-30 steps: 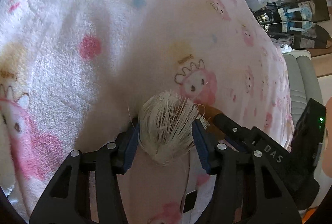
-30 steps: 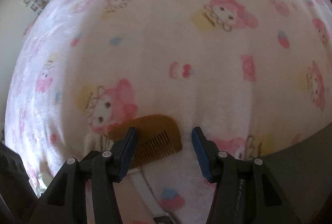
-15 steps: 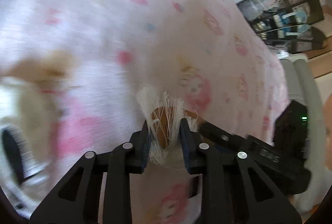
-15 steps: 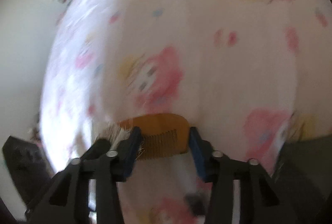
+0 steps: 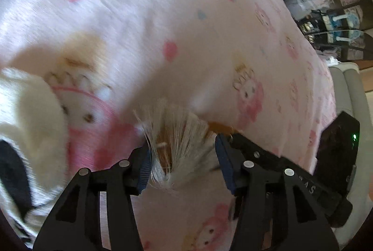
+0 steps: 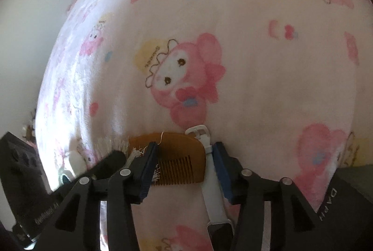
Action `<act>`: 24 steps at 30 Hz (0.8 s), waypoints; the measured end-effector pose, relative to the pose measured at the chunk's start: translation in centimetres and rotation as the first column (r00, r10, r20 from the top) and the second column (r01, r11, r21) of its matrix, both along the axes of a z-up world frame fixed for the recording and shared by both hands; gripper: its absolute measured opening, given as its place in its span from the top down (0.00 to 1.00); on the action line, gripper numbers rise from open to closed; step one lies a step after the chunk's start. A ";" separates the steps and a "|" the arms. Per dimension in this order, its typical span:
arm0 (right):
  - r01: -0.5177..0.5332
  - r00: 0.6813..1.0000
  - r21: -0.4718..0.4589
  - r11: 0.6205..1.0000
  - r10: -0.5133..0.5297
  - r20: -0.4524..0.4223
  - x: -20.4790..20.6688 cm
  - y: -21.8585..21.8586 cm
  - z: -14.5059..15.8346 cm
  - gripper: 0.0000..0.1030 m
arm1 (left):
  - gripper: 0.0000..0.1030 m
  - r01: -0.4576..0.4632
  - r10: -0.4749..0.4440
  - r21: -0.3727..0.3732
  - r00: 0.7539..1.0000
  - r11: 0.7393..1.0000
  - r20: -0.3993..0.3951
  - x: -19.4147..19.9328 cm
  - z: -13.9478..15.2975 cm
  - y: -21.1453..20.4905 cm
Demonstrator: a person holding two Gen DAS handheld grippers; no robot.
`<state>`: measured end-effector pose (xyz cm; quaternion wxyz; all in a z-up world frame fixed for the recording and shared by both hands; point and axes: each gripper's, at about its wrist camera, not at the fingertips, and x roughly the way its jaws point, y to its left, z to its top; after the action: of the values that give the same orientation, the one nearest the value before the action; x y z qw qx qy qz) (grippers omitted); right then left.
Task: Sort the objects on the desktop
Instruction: 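Lift the wooden comb with the left gripper and carry it over the black box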
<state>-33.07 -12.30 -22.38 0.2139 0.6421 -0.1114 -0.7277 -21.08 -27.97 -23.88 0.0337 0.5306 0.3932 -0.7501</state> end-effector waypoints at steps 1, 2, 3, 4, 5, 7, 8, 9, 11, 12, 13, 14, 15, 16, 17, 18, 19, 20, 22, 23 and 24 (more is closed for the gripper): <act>-0.005 1.000 -0.012 1.000 0.005 -0.007 0.2 0.1 0.3 0.62 | 0.53 0.008 -0.008 0.008 1.000 1.000 -0.007 0.0 0.2 0.5; -0.015 1.000 -0.012 1.000 0.015 -0.025 0.5 0.2 0.9 0.65 | 0.55 0.015 -0.015 0.004 1.000 1.000 -0.010 0.2 0.4 0.9; -0.025 0.999 -0.013 1.000 0.024 -0.039 0.8 0.3 1.4 0.67 | 0.55 0.009 -0.009 0.002 1.000 1.000 -0.023 0.6 0.8 1.0; -0.029 0.998 -0.016 0.999 0.028 -0.055 1.2 0.4 2.1 0.67 | 0.55 0.009 -0.009 0.007 0.999 1.000 -0.041 0.9 1.4 1.1; -0.029 0.998 -0.037 0.999 0.026 -0.061 1.5 0.6 2.9 0.68 | 0.58 0.020 -0.019 0.011 0.997 1.000 -0.075 1.5 2.2 1.3; -0.026 0.998 -0.066 0.997 0.022 -0.067 2.4 1.2 4.2 0.69 | 0.62 0.027 -0.026 0.008 0.993 1.000 -0.119 2.5 3.5 1.6; -0.028 0.997 -0.076 0.997 0.023 -0.073 2.9 1.6 4.9 0.69 | 0.63 0.036 -0.035 0.003 0.989 0.999 -0.140 3.2 4.2 1.9; -0.033 0.996 -0.083 0.996 0.026 -0.083 3.4 2.0 5.6 0.69 | 0.63 0.042 -0.040 0.009 0.987 0.999 -0.155 3.7 4.7 2.0; -0.040 0.994 -0.103 0.994 0.029 -0.108 5.6 2.8 7.1 0.70 | 0.67 0.047 -0.040 0.034 0.981 0.998 -0.188 4.9 5.8 2.1; -0.041 0.992 -0.109 0.993 0.027 -0.120 6.2 2.9 7.7 0.72 | 0.67 0.056 -0.047 0.034 0.977 0.998 -0.207 5.6 6.4 2.3; -0.042 0.991 -0.118 0.992 0.026 -0.133 7.0 3.4 8.5 0.72 | 0.67 0.064 -0.054 0.037 0.973 0.997 -0.224 6.0 7.0 2.8; -0.043 0.988 -0.124 0.991 0.024 -0.150 7.8 4.0 9.4 0.72 | 0.67 0.073 -0.062 0.038 0.969 0.997 -0.237 6.0 7.6 3.6; -0.045 0.986 -0.129 0.991 0.023 -0.164 8.6 4.8 10.1 0.72 | 0.68 0.084 -0.074 0.030 0.965 0.996 -0.250 5.8 8.2 4.4; -0.041 0.985 -0.139 0.989 0.017 -0.173 9.2 5.4 10.8 0.72 | 0.68 0.096 -0.087 0.022 0.961 0.995 -0.262 6.3 9.0 4.9; -0.034 0.983 -0.155 0.987 0.005 -0.182 9.8 6.4 11.3 0.72 | 0.69 0.109 -0.101 0.014 0.956 0.994 -0.275 6.4 9.7 5.7; -0.025 0.982 -0.171 0.985 -0.008 -0.188 10.2 7.1 11.8 0.72 | 0.69 0.126 -0.119 0.007 0.950 0.992 -0.287 6.7 10.6 6.4; -0.014 0.980 -0.189 0.982 -0.024 -0.196 11.0 8.4 12.6 0.72 | 0.70 0.143 -0.136 -0.001 0.945 0.990 -0.299 7.0 11.5 7.1; -0.002 0.978 -0.205 0.979 -0.041 -0.205 11.6 9.3 13.2 0.72 | 0.70 0.161 -0.158 -0.014 0.937 0.987 -0.312 7.1 12.4 8.3; 0.024 0.972 -0.226 0.974 -0.076 -0.224 12.6 11.3 14.7 0.72 | 0.70 0.194 -0.195 -0.036 0.924 0.980 -0.329 6.9 14.0 10.3; 0.039 0.968 -0.230 0.972 -0.095 -0.234 12.6 12.1 15.5 0.72 | 0.70 0.213 -0.216 -0.046 0.917 0.976 -0.336 6.8 14.6 11.5; 0.053 0.964 -0.232 0.971 -0.110 -0.244 13.1 13.2 16.0 0.72 | 0.70 0.231 -0.234 -0.051 0.910 0.972 -0.342 6.7 15.1 12.7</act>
<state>-20.01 0.86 -6.42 0.2670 0.5099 -0.1905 -0.7952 -14.42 -15.26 -8.77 -0.1229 0.4334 0.3233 -0.8322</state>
